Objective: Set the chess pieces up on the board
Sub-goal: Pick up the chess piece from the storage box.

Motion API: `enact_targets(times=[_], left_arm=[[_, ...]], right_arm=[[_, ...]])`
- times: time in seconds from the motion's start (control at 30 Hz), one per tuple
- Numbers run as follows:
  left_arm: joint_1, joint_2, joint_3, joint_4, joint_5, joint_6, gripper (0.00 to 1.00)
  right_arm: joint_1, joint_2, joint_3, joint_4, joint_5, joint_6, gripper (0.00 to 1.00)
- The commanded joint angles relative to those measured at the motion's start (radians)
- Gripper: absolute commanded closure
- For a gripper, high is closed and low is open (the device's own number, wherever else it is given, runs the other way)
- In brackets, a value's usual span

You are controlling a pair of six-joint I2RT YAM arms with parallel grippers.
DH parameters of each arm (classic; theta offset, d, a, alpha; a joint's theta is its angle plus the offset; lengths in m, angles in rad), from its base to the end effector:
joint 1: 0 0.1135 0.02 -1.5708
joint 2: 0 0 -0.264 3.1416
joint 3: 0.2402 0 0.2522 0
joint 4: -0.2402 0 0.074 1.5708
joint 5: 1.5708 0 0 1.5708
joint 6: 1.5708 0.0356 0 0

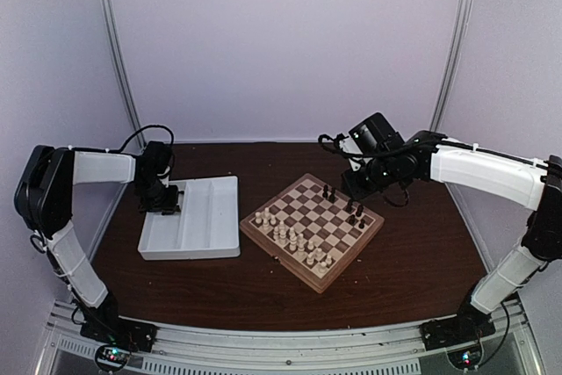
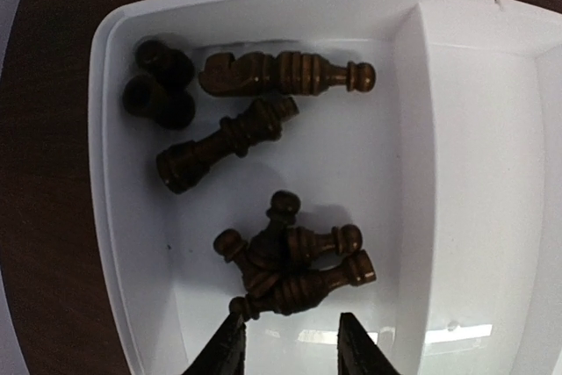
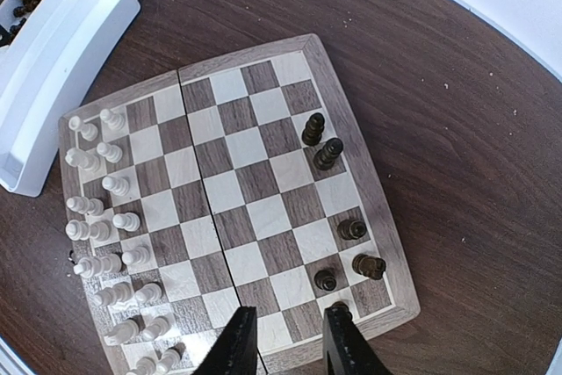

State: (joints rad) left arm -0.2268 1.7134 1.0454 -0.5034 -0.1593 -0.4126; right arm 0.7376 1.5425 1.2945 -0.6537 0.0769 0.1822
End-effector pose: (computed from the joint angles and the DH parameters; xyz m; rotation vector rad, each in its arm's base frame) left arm 0.3223 -0.0686 0.1696 -0.2953 2.6976 0.0330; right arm 0.2480 0.2217 0.2895 -0.6513 2.4065 0.2987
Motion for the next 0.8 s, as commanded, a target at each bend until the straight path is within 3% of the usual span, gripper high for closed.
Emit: enact_targets(times=[0.0, 0.13, 0.33, 0.5, 0.7, 0.77], left_arm=[[0.014, 0.073, 0.072, 0.033, 0.007, 0.074, 0.63], [0.019, 0.117, 0.108, 0.006, -0.011, 0.09, 0.63], [0.021, 0.154, 0.113, -0.02, 0.036, 0.073, 0.75], [0.021, 0.158, 0.09, -0.019, 0.08, 0.064, 0.76], [0.021, 0.13, 0.049, -0.04, 0.099, 0.031, 0.85], [0.019, 0.068, -0.022, 0.001, 0.086, 0.0, 0.82]], right_arm=[[0.003, -0.01, -0.001, 0.008, -0.006, 0.002, 0.71], [0.003, -0.013, 0.002, 0.004, 0.0, 0.002, 0.71], [0.002, -0.006, 0.011, 0.001, 0.007, 0.0, 0.71], [0.002, 0.005, 0.027, 0.0, -0.003, 0.0, 0.71], [0.003, 0.006, 0.028, 0.005, -0.017, 0.008, 0.71], [0.003, 0.003, 0.023, 0.008, -0.022, 0.012, 0.71]])
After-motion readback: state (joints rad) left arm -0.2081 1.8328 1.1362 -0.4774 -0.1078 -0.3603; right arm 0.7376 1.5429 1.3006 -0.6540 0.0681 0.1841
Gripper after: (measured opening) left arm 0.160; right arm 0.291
